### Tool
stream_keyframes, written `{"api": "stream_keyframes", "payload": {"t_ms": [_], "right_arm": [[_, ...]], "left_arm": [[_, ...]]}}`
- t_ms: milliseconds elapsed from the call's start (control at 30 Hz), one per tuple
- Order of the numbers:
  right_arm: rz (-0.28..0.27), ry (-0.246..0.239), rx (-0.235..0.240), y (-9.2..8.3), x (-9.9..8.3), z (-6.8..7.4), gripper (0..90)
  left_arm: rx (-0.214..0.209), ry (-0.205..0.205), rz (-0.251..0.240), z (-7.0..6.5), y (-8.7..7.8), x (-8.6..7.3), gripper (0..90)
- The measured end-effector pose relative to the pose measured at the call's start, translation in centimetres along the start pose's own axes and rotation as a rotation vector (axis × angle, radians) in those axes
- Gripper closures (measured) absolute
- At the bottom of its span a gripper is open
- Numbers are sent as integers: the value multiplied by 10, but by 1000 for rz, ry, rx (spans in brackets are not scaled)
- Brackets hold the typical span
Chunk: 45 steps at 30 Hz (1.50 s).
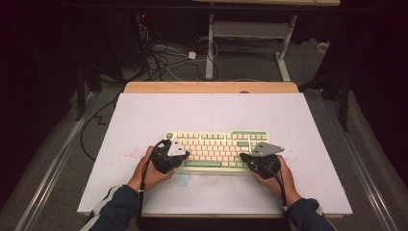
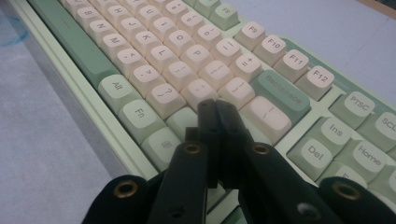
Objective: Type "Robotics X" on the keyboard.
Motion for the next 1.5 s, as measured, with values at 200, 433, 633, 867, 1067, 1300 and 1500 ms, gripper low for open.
{"api": "stream_keyframes", "payload": {"t_ms": [200,433,633,867,1067,1300,1500], "right_arm": [[1,-3,0,0,0,0,900],[-23,3,-1,-5,3,-1,892],[-80,-6,-13,-17,12,-1,854],[-111,0,-35,-22,15,-3,770],[-128,-3,-75,-23,16,-6,615],[-150,-1,-110,-22,17,-6,409],[-165,18,-160,-22,18,-7,239]], "left_arm": [[6,4,-12,0,0,1,861],[9,15,-84,-1,-7,10,821],[35,18,-138,1,-9,14,657],[58,19,-177,1,-10,17,478],[81,24,-201,2,-9,18,386],[83,37,-206,1,-8,16,251],[80,37,-212,0,-7,15,187]]}}
Point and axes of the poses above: each handheld gripper's, and its own axes: y roughly forward along the jaws, x roughly out of its top, z roughly to its left, the point moved 4 cm from there along y, roughly forward along the jaws, and after that the axes turned 1 degree about -x, right-handed, at the moved point
